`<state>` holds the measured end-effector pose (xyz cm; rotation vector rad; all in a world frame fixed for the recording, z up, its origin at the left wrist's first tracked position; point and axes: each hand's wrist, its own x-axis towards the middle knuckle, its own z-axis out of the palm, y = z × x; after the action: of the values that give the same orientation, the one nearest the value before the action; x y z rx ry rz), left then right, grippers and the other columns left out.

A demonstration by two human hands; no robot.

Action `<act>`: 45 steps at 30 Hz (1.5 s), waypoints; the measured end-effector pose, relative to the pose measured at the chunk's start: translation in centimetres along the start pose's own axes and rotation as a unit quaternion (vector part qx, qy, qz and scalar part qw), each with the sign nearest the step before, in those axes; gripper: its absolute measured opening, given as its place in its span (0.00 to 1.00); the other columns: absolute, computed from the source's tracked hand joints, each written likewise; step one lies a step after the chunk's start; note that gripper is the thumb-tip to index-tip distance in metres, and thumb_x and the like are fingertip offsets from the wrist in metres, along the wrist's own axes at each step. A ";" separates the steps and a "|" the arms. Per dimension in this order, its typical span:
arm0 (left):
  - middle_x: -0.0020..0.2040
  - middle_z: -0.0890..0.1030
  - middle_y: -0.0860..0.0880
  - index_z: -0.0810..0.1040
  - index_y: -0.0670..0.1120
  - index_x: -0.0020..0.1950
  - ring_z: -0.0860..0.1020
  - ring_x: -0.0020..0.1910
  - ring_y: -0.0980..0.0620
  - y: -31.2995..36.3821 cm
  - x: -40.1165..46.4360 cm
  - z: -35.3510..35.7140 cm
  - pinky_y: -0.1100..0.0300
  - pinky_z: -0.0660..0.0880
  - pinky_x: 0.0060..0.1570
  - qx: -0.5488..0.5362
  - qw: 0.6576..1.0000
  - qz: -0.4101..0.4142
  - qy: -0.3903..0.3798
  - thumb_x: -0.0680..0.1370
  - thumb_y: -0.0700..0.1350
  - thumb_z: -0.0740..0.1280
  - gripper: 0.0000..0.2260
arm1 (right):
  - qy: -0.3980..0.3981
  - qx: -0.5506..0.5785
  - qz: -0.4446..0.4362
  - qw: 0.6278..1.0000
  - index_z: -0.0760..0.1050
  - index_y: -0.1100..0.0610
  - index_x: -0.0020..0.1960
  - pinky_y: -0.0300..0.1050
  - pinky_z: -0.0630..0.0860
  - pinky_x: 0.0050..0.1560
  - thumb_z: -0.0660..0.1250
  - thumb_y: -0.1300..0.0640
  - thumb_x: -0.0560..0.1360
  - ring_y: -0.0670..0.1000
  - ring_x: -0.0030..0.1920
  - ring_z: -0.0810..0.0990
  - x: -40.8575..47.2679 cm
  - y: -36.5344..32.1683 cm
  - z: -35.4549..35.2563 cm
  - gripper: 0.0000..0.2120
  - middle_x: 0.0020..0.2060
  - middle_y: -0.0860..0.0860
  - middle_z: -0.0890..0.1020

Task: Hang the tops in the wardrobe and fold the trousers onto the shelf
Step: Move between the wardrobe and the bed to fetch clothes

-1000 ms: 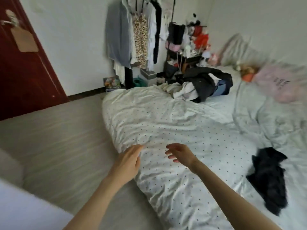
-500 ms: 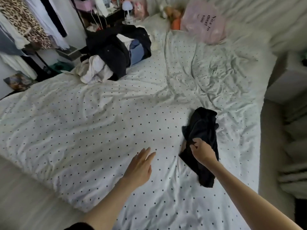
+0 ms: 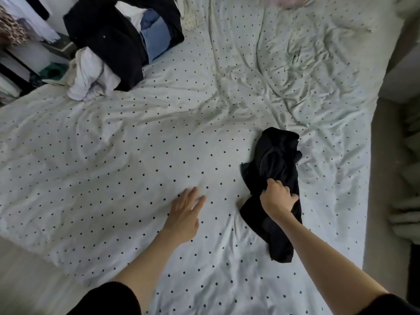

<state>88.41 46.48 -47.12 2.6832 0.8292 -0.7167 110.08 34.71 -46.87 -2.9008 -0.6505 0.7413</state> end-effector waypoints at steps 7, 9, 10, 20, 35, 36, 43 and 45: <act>0.78 0.41 0.49 0.47 0.49 0.78 0.42 0.77 0.50 -0.3 -4.9 -2.2 0.55 0.51 0.73 -0.124 0.992 -0.017 -0.007 0.83 0.45 0.51 0.24 | 0.083 0.185 -0.111 0.973 0.65 0.55 0.43 0.58 0.62 0.65 0.57 0.62 0.77 0.56 0.44 0.72 -4.9 -5.0 -5.0 0.05 0.52 0.53 0.75; 0.78 0.42 0.51 0.47 0.50 0.78 0.43 0.77 0.52 -1.3 -7.5 -3.6 0.54 0.53 0.72 -0.148 0.988 -0.027 0.019 0.83 0.44 0.51 0.24 | 0.097 0.193 -0.175 0.961 0.62 0.56 0.40 0.58 0.67 0.61 0.58 0.62 0.77 0.54 0.40 0.68 -7.3 -7.5 -7.2 0.09 0.41 0.51 0.72; 0.78 0.43 0.51 0.47 0.50 0.78 0.44 0.77 0.52 -1.9 -8.7 -4.3 0.54 0.53 0.72 -0.155 0.987 -0.029 0.037 0.83 0.44 0.52 0.24 | 0.102 0.193 -0.207 0.954 0.63 0.57 0.40 0.56 0.69 0.58 0.59 0.62 0.77 0.55 0.39 0.69 -8.5 -8.6 -8.1 0.08 0.38 0.50 0.72; 0.78 0.50 0.55 0.52 0.53 0.77 0.51 0.75 0.57 -12.8 -27.7 -7.1 0.61 0.54 0.71 -0.296 0.911 -0.113 0.263 0.82 0.44 0.56 0.24 | -0.091 0.215 -0.486 0.842 0.74 0.56 0.42 0.42 0.69 0.39 0.63 0.61 0.75 0.50 0.38 0.74 -27.4 -22.5 -12.4 0.04 0.35 0.50 0.77; 0.72 0.50 0.62 0.50 0.51 0.77 0.50 0.71 0.64 -23.8 -65.9 9.5 0.67 0.50 0.69 -0.309 0.750 -0.374 0.450 0.76 0.50 0.69 0.37 | -0.412 0.053 -0.691 0.591 0.72 0.61 0.33 0.37 0.65 0.31 0.63 0.65 0.71 0.46 0.29 0.70 -64.5 -38.4 1.8 0.08 0.27 0.49 0.71; 0.71 0.54 0.61 0.52 0.50 0.77 0.53 0.69 0.65 -24.0 -68.0 10.7 0.69 0.51 0.68 -0.304 0.743 -0.389 0.452 0.75 0.50 0.69 0.36 | -0.420 0.028 -0.710 0.565 0.73 0.60 0.33 0.37 0.65 0.31 0.64 0.64 0.71 0.44 0.28 0.71 -67.1 -39.0 3.1 0.08 0.27 0.48 0.71; 0.49 0.82 0.56 0.81 0.52 0.55 0.79 0.47 0.58 -22.0 -82.1 20.7 0.61 0.74 0.50 -0.405 0.614 -0.558 0.383 0.74 0.47 0.70 0.09 | -0.457 -0.086 -0.790 0.399 0.74 0.51 0.30 0.36 0.65 0.32 0.63 0.55 0.64 0.40 0.29 0.70 -84.0 -41.1 13.5 0.05 0.25 0.43 0.72; 0.41 0.82 0.50 0.81 0.44 0.47 0.78 0.41 0.55 -21.2 -86.6 22.7 0.57 0.74 0.46 -0.417 0.550 -0.627 0.360 0.73 0.44 0.71 0.05 | -0.447 -0.108 -0.815 0.352 0.74 0.45 0.28 0.33 0.64 0.30 0.64 0.55 0.66 0.38 0.26 0.70 -88.4 -41.7 17.0 0.09 0.23 0.40 0.72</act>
<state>5.23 15.34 -23.15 1.0241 2.4641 0.6691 16.00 34.90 -15.51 -0.1758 -2.7701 1.4124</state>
